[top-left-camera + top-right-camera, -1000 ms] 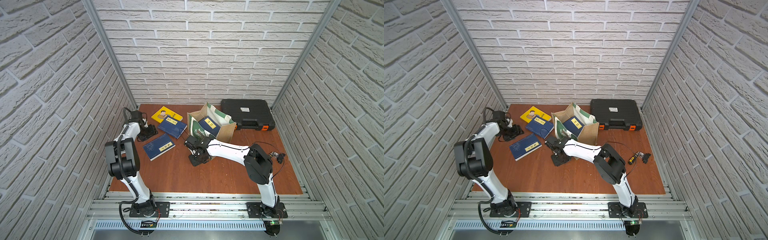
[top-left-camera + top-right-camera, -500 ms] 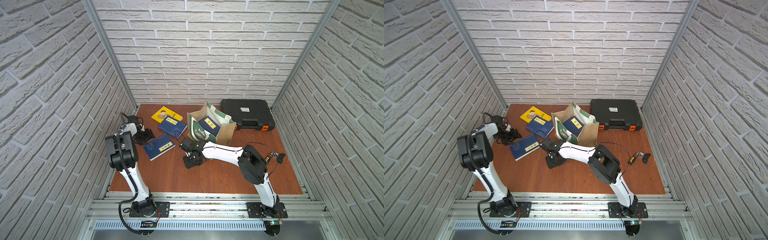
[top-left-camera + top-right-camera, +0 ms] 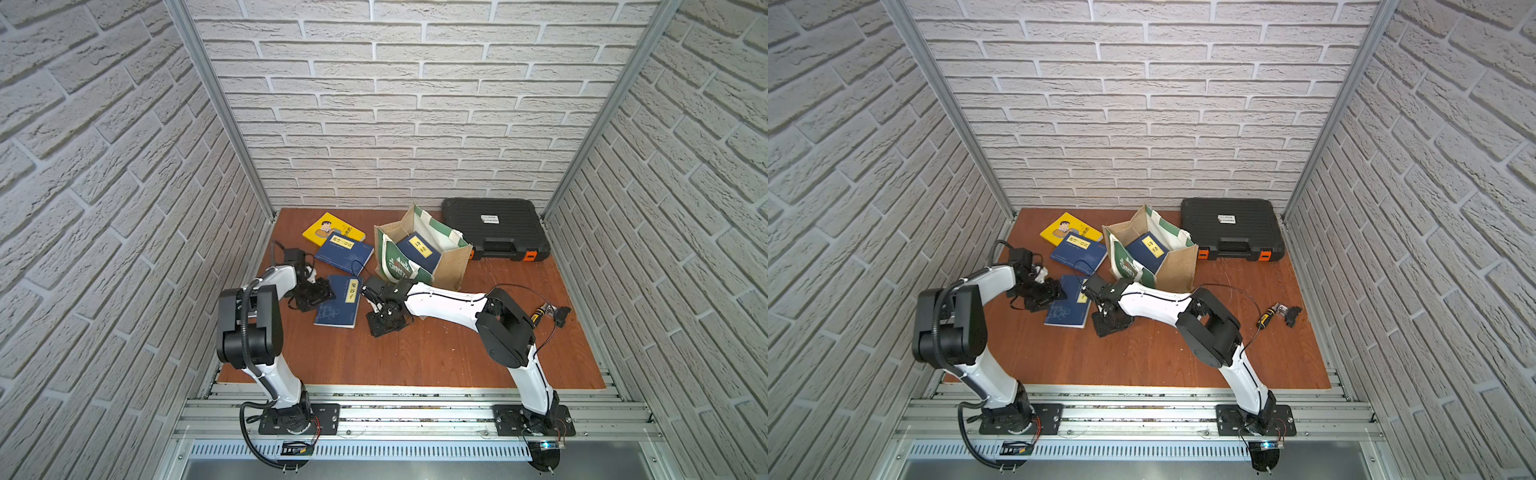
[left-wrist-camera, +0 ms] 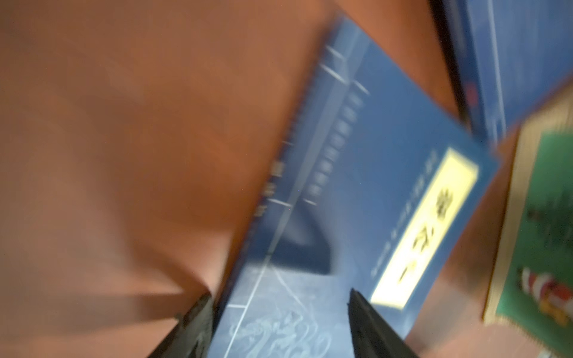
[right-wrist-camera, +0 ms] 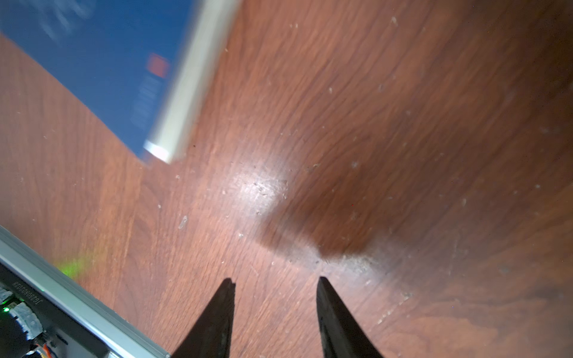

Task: Put the books into the canvas bag
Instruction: Adjust the canvas bag at the center of the board.

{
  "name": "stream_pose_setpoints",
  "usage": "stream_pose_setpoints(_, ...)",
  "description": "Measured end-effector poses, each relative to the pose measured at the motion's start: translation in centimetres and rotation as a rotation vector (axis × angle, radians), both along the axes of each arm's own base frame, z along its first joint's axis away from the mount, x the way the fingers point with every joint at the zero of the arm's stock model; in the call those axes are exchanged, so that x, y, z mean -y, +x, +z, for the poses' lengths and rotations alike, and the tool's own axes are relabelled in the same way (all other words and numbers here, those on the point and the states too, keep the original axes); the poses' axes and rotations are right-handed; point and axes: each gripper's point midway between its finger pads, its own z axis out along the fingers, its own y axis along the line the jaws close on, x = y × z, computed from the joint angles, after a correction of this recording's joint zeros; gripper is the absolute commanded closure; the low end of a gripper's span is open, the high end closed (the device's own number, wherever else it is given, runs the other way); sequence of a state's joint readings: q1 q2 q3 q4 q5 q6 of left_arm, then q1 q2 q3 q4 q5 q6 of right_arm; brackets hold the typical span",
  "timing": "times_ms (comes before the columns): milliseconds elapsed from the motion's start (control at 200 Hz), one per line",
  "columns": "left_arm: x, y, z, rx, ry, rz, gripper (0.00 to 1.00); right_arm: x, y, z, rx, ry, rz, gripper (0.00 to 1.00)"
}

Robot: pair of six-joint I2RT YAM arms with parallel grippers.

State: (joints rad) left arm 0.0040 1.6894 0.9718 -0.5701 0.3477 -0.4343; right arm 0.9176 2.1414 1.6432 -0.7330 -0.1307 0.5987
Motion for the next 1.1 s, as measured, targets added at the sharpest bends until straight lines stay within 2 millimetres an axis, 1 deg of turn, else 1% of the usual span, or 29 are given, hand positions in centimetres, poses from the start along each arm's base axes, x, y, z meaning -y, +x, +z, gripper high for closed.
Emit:
stream_pose_setpoints(70, 2.6, -1.6, 0.0, 0.011, -0.012, -0.039, 0.31, 0.7, 0.2, -0.4, -0.011, -0.012, -0.01, 0.55)
stream_pose_setpoints(135, 4.4, -2.9, 0.0, 0.026, -0.029, -0.052, 0.32, 1.4, 0.5, -0.6, -0.018, -0.024, -0.021, 0.55)
stream_pose_setpoints(225, 6.0, -4.5, 0.1, 0.044, -0.056, -0.045, 0.32, 2.1, 1.3, -0.6, -0.017, -0.029, -0.037, 0.55)
stream_pose_setpoints(300, 6.9, -5.3, 0.2, 0.061, -0.078, -0.031, 0.33, 2.6, 1.9, -0.6, -0.017, -0.032, -0.046, 0.56)
stream_pose_setpoints(435, 7.4, -5.6, 0.3, 0.095, -0.114, 0.02, 0.33, 3.6, 2.7, -0.8, -0.016, -0.057, -0.057, 0.57)
stream_pose_setpoints(545, 7.4, -5.5, 0.3, 0.126, -0.142, 0.069, 0.33, 3.9, 3.1, -0.5, -0.002, -0.074, -0.048, 0.57)
stream_pose_setpoints(585, 7.5, -5.4, 0.4, 0.137, -0.151, 0.079, 0.33, 3.8, 3.4, -0.1, 0.007, -0.075, -0.044, 0.57)
stream_pose_setpoints(650, 7.7, -5.0, 0.4, 0.15, -0.172, 0.096, 0.33, 3.4, 4.5, 0.6, 0.033, -0.069, -0.04, 0.57)
stream_pose_setpoints(725, 7.9, -4.7, 0.4, 0.165, -0.207, 0.116, 0.33, 2.7, 5.8, 0.8, 0.057, -0.057, -0.034, 0.59)
stream_pose_setpoints(785, 8.2, -4.4, 0.5, 0.185, -0.245, 0.13, 0.33, 2.4, 6.7, 0.4, 0.062, -0.055, -0.031, 0.62)
stream_pose_setpoints(855, 8.5, -4.2, 0.5, 0.21, -0.299, 0.153, 0.33, 2.5, 7.2, -0.5, 0.052, -0.066, -0.028, 0.68)
stream_pose_setpoints(925, 8.6, -4.1, 0.4, 0.231, -0.347, 0.177, 0.33, 2.5, 7.7, -0.3, 0.054, -0.058, -0.026, 0.73)
stream_pose_setpoints(1040, 8.8, -3.9, 0.6, 0.268, -0.412, 0.207, 0.33, 2.8, 7.9, -0.6, 0.046, -0.057, -0.025, 0.73)
stream_pose_setpoints(1100, 8.8, -3.8, 0.7, 0.28, -0.436, 0.224, 0.34, 2.8, 7.8, -0.6, 0.049, -0.057, -0.022, 0.71)
